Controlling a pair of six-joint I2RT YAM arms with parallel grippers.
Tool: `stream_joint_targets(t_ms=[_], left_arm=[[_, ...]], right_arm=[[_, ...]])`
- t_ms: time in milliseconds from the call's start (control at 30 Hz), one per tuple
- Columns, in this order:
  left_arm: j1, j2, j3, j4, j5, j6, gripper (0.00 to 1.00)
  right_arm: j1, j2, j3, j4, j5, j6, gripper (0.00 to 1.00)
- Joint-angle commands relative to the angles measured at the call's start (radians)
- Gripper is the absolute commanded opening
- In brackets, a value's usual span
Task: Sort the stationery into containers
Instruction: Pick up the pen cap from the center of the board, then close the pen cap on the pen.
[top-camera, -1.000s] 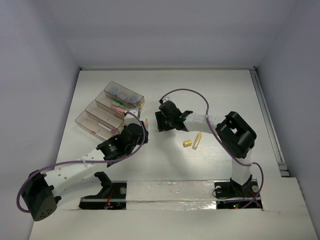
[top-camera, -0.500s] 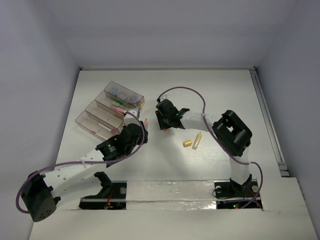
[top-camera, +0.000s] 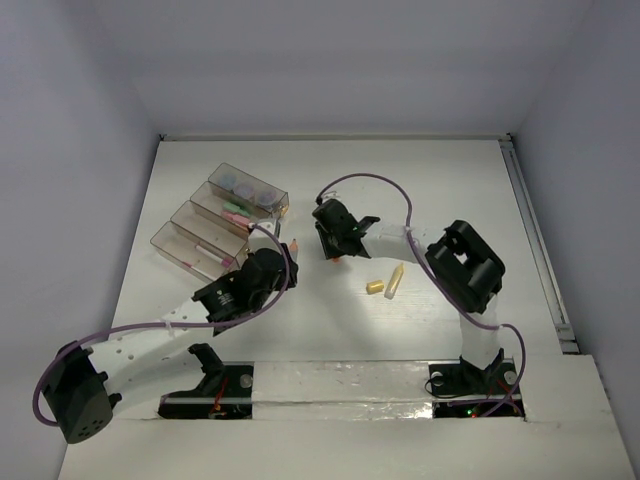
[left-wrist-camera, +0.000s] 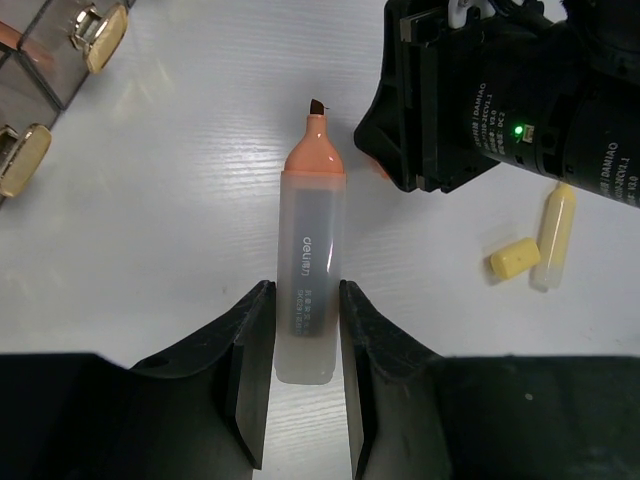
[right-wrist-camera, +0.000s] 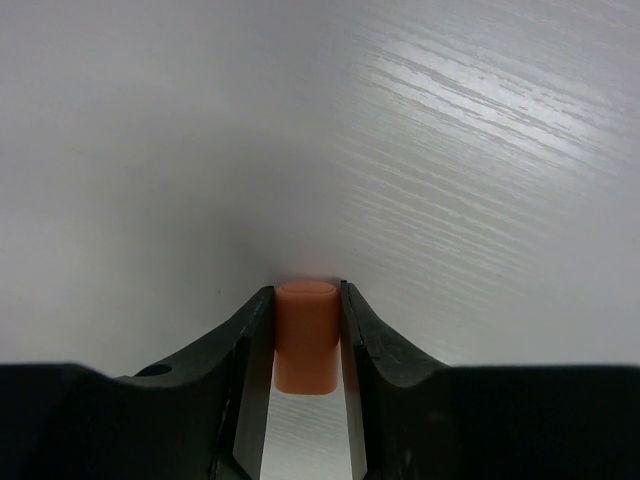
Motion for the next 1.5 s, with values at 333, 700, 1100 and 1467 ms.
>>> stream_joint_targets(t_ms=[333,700,1100,1467], left_arm=[[0.003,-0.042,-0.058,0.226,0.146,-0.014,0.00],[0.032,-0.096,-0.060,0.491,0.375,-0.054,0.00],[0.077,-0.095,-0.162,0.855,0.644,-0.189,0.00],[0.126,-0.116,-0.195,0.938,0.690,-0.238,0.00]], right_arm=[[-0.030,-0.430,-0.267,0.423,-0.149,0.105,0.10],[-0.103,-0.711,-0.439,0.781,-0.261,0.257,0.07],[-0.131,-0.747,-0.551,1.115,-0.337,0.513,0.08],[-0.149,-0.699,-0.582,1.232,-0.443,0.611,0.09]])
